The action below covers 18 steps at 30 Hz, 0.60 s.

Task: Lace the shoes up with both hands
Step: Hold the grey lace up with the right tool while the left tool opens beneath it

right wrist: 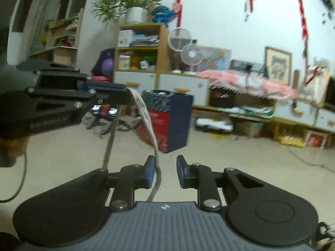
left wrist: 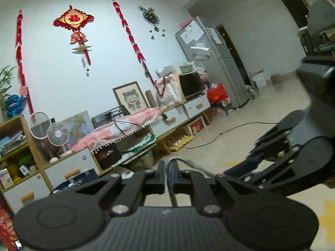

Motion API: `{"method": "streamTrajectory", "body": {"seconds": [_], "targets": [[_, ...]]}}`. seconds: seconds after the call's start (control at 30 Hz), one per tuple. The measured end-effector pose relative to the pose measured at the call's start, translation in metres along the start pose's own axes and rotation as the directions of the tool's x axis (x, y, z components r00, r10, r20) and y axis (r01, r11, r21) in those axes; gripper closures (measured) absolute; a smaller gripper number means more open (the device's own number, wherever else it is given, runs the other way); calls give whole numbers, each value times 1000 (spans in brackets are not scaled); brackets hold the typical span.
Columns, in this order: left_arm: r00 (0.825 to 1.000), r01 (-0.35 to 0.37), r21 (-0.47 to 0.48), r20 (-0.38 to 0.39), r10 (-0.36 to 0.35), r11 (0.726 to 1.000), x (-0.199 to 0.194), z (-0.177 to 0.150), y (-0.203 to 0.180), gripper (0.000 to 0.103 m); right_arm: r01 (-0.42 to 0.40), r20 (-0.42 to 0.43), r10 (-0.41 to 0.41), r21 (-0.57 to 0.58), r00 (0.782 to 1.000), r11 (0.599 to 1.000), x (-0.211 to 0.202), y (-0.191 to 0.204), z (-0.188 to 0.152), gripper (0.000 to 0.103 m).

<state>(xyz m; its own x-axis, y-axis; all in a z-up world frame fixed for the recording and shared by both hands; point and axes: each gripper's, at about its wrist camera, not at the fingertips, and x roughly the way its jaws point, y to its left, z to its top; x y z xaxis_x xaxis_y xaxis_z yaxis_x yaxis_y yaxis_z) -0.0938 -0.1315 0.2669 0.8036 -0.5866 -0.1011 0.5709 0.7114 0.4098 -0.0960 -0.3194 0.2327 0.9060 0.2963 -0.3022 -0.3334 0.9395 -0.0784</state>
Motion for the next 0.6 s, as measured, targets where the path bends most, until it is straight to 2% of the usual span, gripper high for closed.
{"method": "streamTrajectory", "body": {"seconds": [0.07,0.13,0.2,0.23,0.3,0.4,0.5,0.57,0.6], "targets": [[1000,15,0,-5,-15,1000,-1,-2,-1,96,8,-3,-9,-84,1000,996,4,9,-2,80],[1000,25,2,-4,-25,1000,-1,-2,-2,96,26,16,-24,-136,1000,990,6,15,1,93],[1000,31,-5,-4,-31,1000,0,-3,-3,96,8,34,-3,-151,999,988,8,17,5,96],[999,35,-12,-4,-35,999,0,-3,-3,96,17,52,-7,-182,999,983,8,19,7,101],[999,47,-25,-4,-47,999,0,-3,-4,96,120,117,-91,-268,989,956,8,25,9,101],[998,63,-29,-3,-63,998,1,-4,-8,96,283,243,-208,-331,947,900,4,22,12,101],[997,80,-44,-4,-81,996,2,-5,-11,96,416,372,-296,-301,880,858,-5,16,15,102],[996,92,-46,-11,-92,995,3,-7,-13,96,476,436,-331,-284,837,832,-11,15,12,102],[995,94,-42,-15,-95,995,3,-8,-14,96,494,459,-336,-284,823,822,-13,15,10,102]]}}
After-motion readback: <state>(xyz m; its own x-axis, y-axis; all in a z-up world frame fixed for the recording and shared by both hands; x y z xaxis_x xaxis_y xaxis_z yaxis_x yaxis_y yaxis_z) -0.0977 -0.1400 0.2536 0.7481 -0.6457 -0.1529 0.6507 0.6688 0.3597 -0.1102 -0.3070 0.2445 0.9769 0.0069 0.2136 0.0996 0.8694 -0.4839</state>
